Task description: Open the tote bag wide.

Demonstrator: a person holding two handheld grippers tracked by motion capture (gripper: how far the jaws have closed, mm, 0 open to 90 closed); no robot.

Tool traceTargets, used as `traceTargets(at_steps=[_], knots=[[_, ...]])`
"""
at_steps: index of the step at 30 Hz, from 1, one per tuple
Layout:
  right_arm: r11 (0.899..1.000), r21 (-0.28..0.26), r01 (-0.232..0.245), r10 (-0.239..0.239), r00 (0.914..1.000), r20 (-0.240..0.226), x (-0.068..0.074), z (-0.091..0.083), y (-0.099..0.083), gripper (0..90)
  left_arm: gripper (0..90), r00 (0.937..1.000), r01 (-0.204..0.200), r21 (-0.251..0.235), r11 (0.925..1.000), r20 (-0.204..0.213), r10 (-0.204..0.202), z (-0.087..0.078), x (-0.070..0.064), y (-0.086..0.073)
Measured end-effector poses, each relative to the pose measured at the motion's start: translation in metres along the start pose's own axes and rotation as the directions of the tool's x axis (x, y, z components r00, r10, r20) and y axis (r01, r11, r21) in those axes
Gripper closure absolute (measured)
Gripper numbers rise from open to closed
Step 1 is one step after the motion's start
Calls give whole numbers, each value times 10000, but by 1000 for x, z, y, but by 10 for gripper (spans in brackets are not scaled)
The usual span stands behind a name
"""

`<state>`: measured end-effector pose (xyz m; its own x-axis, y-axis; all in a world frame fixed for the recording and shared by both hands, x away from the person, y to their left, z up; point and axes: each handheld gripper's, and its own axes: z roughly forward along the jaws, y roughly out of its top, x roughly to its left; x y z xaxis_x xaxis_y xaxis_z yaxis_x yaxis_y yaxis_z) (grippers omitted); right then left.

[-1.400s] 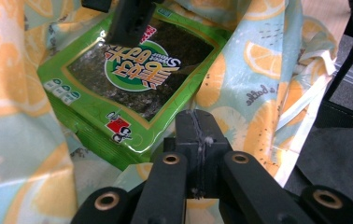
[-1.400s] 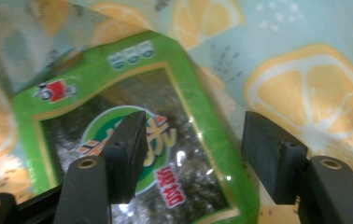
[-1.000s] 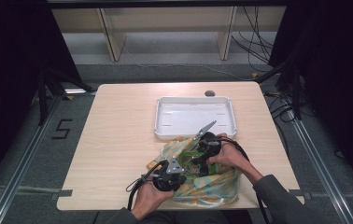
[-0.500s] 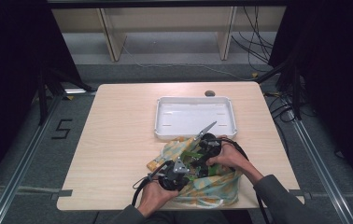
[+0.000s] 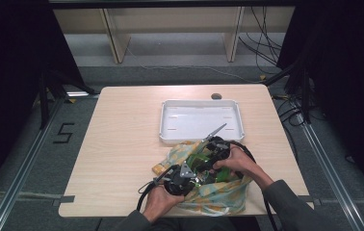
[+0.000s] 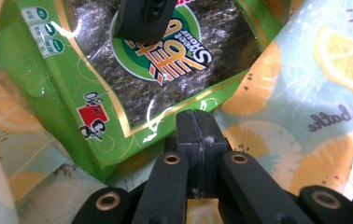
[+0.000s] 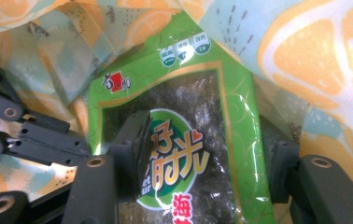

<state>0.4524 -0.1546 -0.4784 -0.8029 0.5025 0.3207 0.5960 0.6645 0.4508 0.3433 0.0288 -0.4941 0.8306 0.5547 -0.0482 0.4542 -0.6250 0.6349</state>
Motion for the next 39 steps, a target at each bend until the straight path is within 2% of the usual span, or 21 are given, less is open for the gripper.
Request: traceTargets(at_steps=[2, 5, 6, 10, 11, 12, 17, 19, 20, 21, 22, 25, 26, 28, 29, 32, 34, 36, 37, 38, 39], knots=[[9999, 25, -130, 130, 9997, 208, 2, -4, 1, 501, 896, 9999, -124, 15, 9999, -71, 124, 1, 0, 0], [9997, -253, 29, -34, 9998, -189, 5, -11, 2, 548, 896, 9999, -61, 207, 9998, -115, 64, 1, -1, -1], [9995, -227, -207, 205, 9997, -129, 7, -12, 2, 559, 896, 9998, -169, 241, 9996, -88, 171, 2, -1, -1], [9990, -376, -252, 231, 9982, -555, 11, -18, 1, 635, 896, 10000, -37, 186, 9998, -87, 38, 2, -1, -1], [9983, -224, -540, 525, 9966, -628, 13, -19, 1, 655, 896, 10000, -56, 209, 9998, -46, 57, 2, -1, -1], [9989, -382, -286, 258, 9971, -717, 13, -21, 1, 679, 896, 10000, -66, 214, 9997, -18, 67, 2, -1, 0], [9985, -520, -142, 113, 9984, -560, 18, -26, 2, 734, 894, 10000, -74, 168, 9998, -66, 75, 2, -1, 0], [9971, -733, 204, -266, 9961, -845, 19, -28, 3, 753, 861, 9998, -150, 42, 9999, -113, 150, -1, -1, 1], [9971, -724, 228, -280, 9969, -729, 21, -28, 3, 753, 826, 9998, -150, 42, 9999, -113, 150, -1, -1, 1], [9974, -699, 192, -247, 9966, -782, 22, -29, 3, 755, 813, 10000, 5, -60, 10000, -84, -5, -3, -2, 3], [9970, -713, 285, -335, 9970, -697, 23, -29, 2, 757, 793, 9998, -172, -295, 9994, -117, 168, -12, -3, 6], [9960, -756, 480, -524, 9970, -577, 24, -30, 2, 759, 685, 9999, -26, -631, 9980, -108, 19, -24, -5, 10], [9960, -756, 480, -524, 9970, -577, 24, -30, 2, 759, 685, 10000, 10, -824, 9966, -49, -14, -31, -5, 11], [9962, -749, 450, -506, 9959, -746, 25, -33, 2, 760, 598, 9989, -125, -1217, 9925, -460, 69, -48, -5, 15], [9964, -737, 427, -469, 9972, -575, 27, -35, 1, 761, 573, 9984, -77, -1331, 9911, -562, 2, -61, -5, 18], [9946, -822, 634, -677, 9964, -513, 27, -37, 0, 761, 550, 9958, -99, -1553, 9878, -915, -44, -75, -4, 21], [9960, -730, 518, -553, 9974, -465, 29, -40, -1, 761, 525, 9903, -529, -1388, 9889, -1345, 341, -87, 0, 24], [9955, -691, 643, -666, 9973, -316, 28, -42, -2, 761, 506, 9865, -584, -1424, 9881, -1598, 353, -93, 5, 25], [9953, -740, 632, -661, 9971, -379, 29, -43, -3, 761, 491, 9844, -147, -1637, 9864, -1754, -144, -93, 8, 25], [9953, -695, 670, -694, 9971, -327, 30, -43, -3, 761, 480, 9844, -147, -1637, 9864, -1754, -144, -93, 8, 25], [9938, -737, 832, -854, 9960, -275, 29, -44, -4, 761, 467, 9792, -65, -1576, 9875, -2015, -258, -90, 14, 25]])
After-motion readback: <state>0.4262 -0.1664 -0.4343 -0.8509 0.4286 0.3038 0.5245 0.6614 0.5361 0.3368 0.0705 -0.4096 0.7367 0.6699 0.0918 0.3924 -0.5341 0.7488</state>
